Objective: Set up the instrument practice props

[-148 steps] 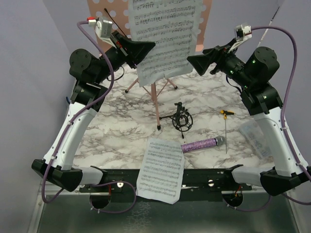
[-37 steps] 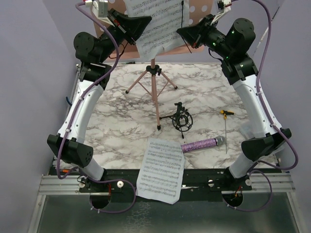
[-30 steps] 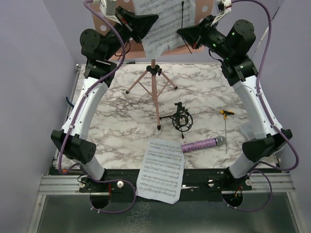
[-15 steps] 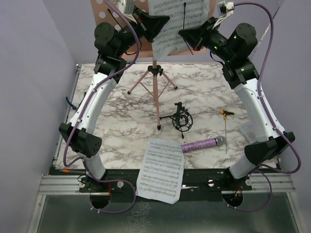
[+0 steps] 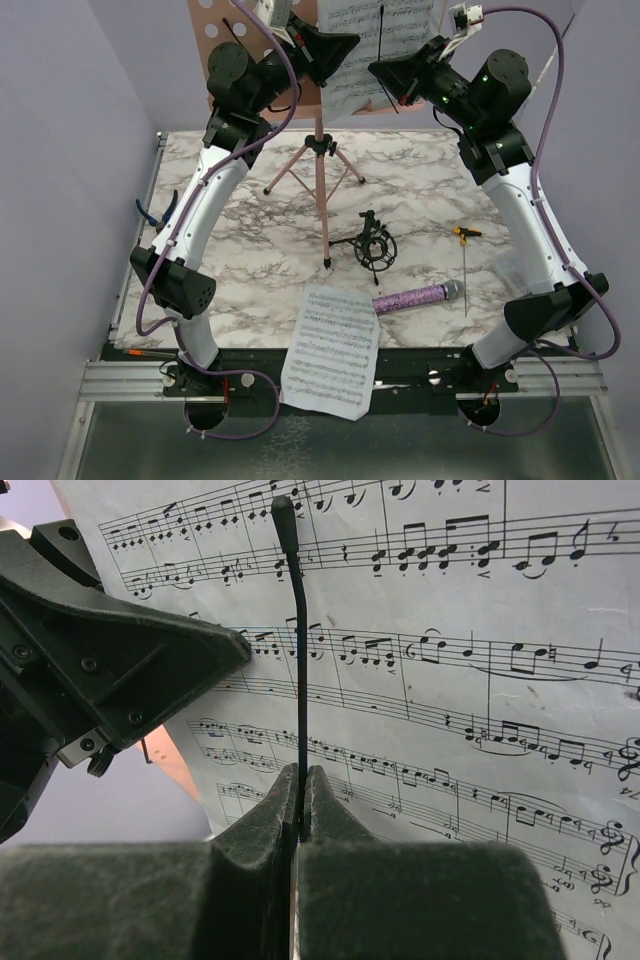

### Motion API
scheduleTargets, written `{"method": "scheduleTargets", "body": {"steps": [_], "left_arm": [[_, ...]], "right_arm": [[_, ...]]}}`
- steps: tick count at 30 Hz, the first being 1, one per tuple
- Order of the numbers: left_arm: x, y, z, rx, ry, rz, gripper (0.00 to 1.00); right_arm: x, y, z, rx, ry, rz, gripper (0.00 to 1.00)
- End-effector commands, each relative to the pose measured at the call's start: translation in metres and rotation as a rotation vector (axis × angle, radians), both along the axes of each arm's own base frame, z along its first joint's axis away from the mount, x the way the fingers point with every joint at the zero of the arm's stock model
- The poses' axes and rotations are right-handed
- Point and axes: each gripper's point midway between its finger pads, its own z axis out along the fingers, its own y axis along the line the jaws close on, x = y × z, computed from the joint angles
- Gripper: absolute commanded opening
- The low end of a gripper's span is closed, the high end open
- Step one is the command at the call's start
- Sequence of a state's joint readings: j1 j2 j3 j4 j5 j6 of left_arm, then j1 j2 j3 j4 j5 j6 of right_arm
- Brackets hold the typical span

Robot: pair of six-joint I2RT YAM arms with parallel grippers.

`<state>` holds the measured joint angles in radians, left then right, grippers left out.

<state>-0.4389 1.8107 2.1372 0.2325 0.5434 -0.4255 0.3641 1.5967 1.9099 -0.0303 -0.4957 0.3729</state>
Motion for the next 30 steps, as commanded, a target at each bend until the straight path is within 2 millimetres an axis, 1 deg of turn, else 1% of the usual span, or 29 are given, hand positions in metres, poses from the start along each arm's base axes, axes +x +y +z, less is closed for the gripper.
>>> {"method": "scheduleTargets", "body": {"steps": [1,8,11,15,20,23,26,27,29,30], "left_arm": [[0.001,0.001,0.003,-0.011,0.002,0.026,0.00],[0.002,0.002,0.005,-0.022,0.010,0.030,0.00],[0.002,0.003,0.005,-0.025,0.012,0.035,0.06],[0.001,0.003,0.005,-0.025,0.014,0.035,0.09],[-0.001,0.004,0.007,-0.028,0.014,0.037,0.22],[-0.004,0.006,0.007,-0.029,0.014,0.038,0.35],[-0.008,0.009,0.008,-0.031,0.014,0.046,0.45],[-0.010,0.010,0.009,-0.034,0.013,0.047,0.47],[-0.015,0.013,0.009,-0.043,0.014,0.047,0.58],[-0.019,0.015,0.011,-0.049,0.009,0.045,0.61]], "right_arm": [[-0.010,-0.003,0.007,-0.005,-0.030,0.015,0.00],[-0.006,-0.003,0.001,-0.011,-0.009,0.011,0.01],[-0.005,-0.003,0.000,-0.007,-0.001,0.007,0.06],[-0.005,-0.003,0.000,-0.003,0.007,0.008,0.09],[-0.007,-0.005,0.003,0.001,-0.002,-0.002,0.15],[-0.008,-0.005,0.003,0.002,-0.003,0.000,0.22],[-0.008,-0.007,0.001,0.006,-0.003,-0.008,0.28],[-0.009,-0.007,0.002,0.008,-0.006,-0.011,0.31],[-0.010,-0.008,0.001,0.009,-0.007,-0.010,0.35],[-0.011,-0.008,0.001,0.010,-0.007,-0.012,0.36]]}}
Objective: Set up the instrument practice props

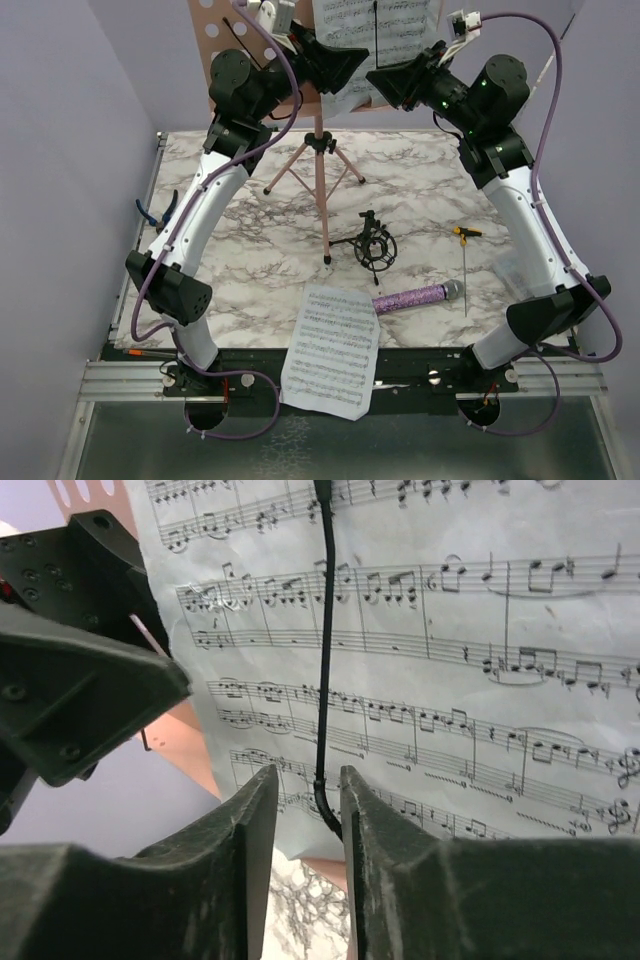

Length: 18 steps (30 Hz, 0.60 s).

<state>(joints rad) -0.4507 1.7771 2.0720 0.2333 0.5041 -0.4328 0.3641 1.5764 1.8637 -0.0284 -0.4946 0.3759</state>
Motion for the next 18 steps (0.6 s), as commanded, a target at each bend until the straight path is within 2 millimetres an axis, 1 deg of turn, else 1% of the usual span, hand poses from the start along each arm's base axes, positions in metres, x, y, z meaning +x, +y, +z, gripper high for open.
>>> {"method": "scheduleTargets", "body": {"steps": [1,8,11,13,14,16,18], "left_arm": [[-0.022,0.017,0.022,-0.045,-0.038,0.027,0.64],[-0.042,0.034,0.024,-0.069,-0.056,0.068,0.74],[-0.051,0.041,0.025,-0.075,-0.063,0.078,0.75],[-0.058,0.044,0.025,-0.080,-0.065,0.077,0.79],[-0.063,0.046,0.026,-0.084,-0.069,0.073,0.79],[-0.071,0.049,0.025,-0.093,-0.074,0.067,0.84],[-0.081,0.053,0.026,-0.108,-0.079,0.058,0.91]], "right_arm": [[-0.010,-0.008,0.011,0.016,-0.031,-0.013,0.38],[-0.020,-0.012,0.015,0.021,-0.036,-0.013,0.43],[-0.024,-0.014,0.018,0.025,-0.043,-0.019,0.46],[-0.030,-0.017,0.027,0.037,-0.076,-0.023,0.49],[-0.033,-0.018,0.028,0.039,-0.081,-0.023,0.51],[-0.038,-0.020,0.030,0.044,-0.090,-0.021,0.55],[-0.044,-0.022,0.032,0.051,-0.103,-0.020,0.59]]}}
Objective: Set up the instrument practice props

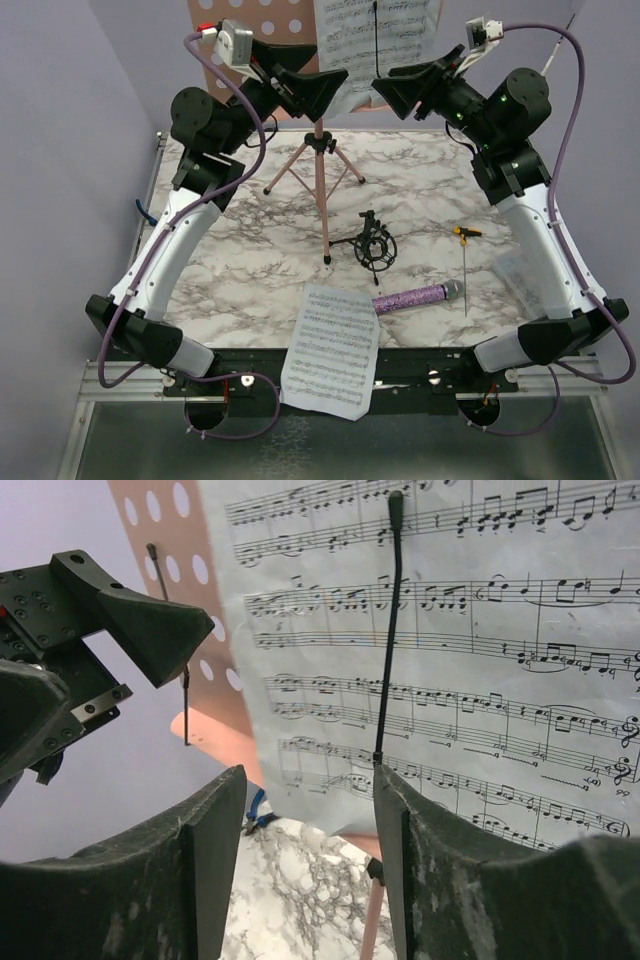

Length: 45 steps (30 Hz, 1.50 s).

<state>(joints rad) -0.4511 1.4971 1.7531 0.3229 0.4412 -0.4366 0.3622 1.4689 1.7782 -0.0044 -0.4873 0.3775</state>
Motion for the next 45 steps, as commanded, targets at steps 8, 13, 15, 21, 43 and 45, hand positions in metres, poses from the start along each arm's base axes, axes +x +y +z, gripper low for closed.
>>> {"method": "scheduleTargets", "body": {"steps": [8,13,15,21,43,45], "left_arm": [[-0.053,0.024,0.003,-0.066,-0.055,-0.032,0.99],[-0.069,0.030,-0.017,-0.055,-0.034,-0.035,0.99],[-0.074,0.033,-0.028,-0.047,-0.022,-0.032,0.99],[-0.085,0.040,-0.078,-0.022,0.060,-0.024,0.99],[-0.105,0.105,-0.357,-0.057,0.698,0.258,0.99],[-0.107,0.109,-0.376,-0.078,0.746,0.277,0.99]], "right_arm": [[-0.032,-0.013,0.014,0.039,-0.076,-0.001,0.76],[-0.037,-0.015,0.005,0.040,-0.066,0.004,0.85],[-0.038,-0.016,-0.003,0.036,-0.050,0.000,0.89],[-0.043,-0.019,-0.033,0.028,0.012,-0.005,0.97],[-0.073,-0.036,-0.211,-0.083,0.389,-0.053,1.00],[-0.076,-0.037,-0.223,-0.095,0.413,-0.055,1.00]]}}
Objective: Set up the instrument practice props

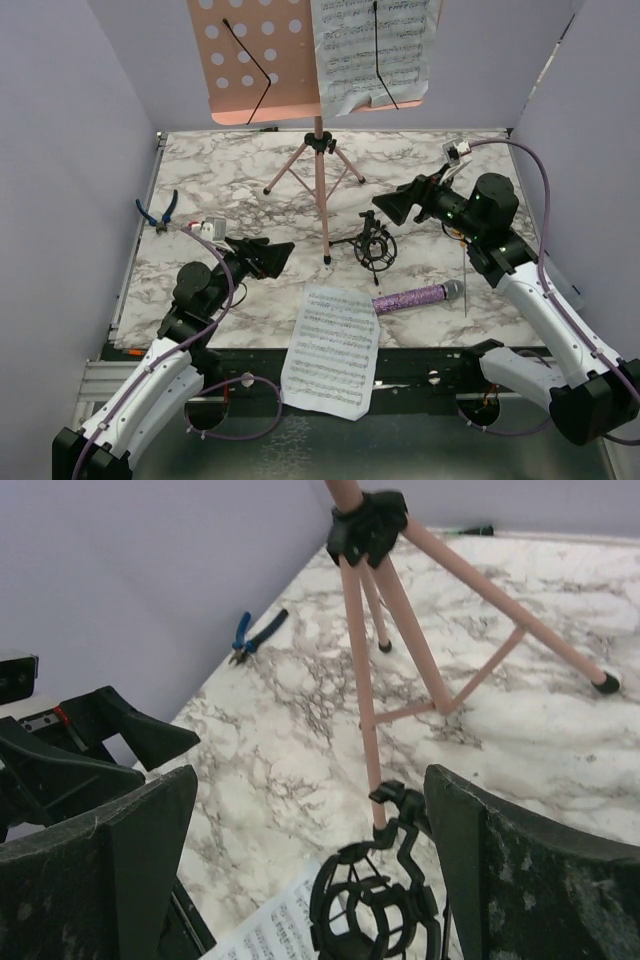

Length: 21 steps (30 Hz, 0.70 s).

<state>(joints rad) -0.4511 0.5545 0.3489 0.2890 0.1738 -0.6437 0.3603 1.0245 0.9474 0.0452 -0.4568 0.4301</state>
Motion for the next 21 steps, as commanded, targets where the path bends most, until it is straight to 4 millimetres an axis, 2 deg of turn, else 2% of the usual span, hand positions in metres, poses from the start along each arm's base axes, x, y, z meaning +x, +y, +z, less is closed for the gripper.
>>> {"method": "scheduleTargets", "body": {"steps": [1,4,7,15,21], "left_arm": [[0.001,0.017,-0.043,-0.055,0.141,0.109,0.99],[-0.003,0.020,-0.065,-0.058,0.194,0.119,0.99],[-0.006,0.023,-0.084,-0.090,0.258,0.137,0.99],[-0.006,0.033,-0.118,-0.083,0.390,0.216,0.99],[-0.008,0.031,-0.139,-0.016,0.470,0.210,0.99]], "right_arm": [[-0.006,-0.009,-0.028,-0.028,0.074,-0.039,1.00],[-0.007,-0.018,-0.045,-0.039,0.135,-0.095,1.00],[-0.010,-0.021,-0.053,-0.018,0.144,-0.113,1.00],[-0.017,-0.034,-0.088,-0.045,0.245,-0.187,1.00],[-0.029,-0.051,-0.105,-0.116,0.349,-0.261,1.00]]}}
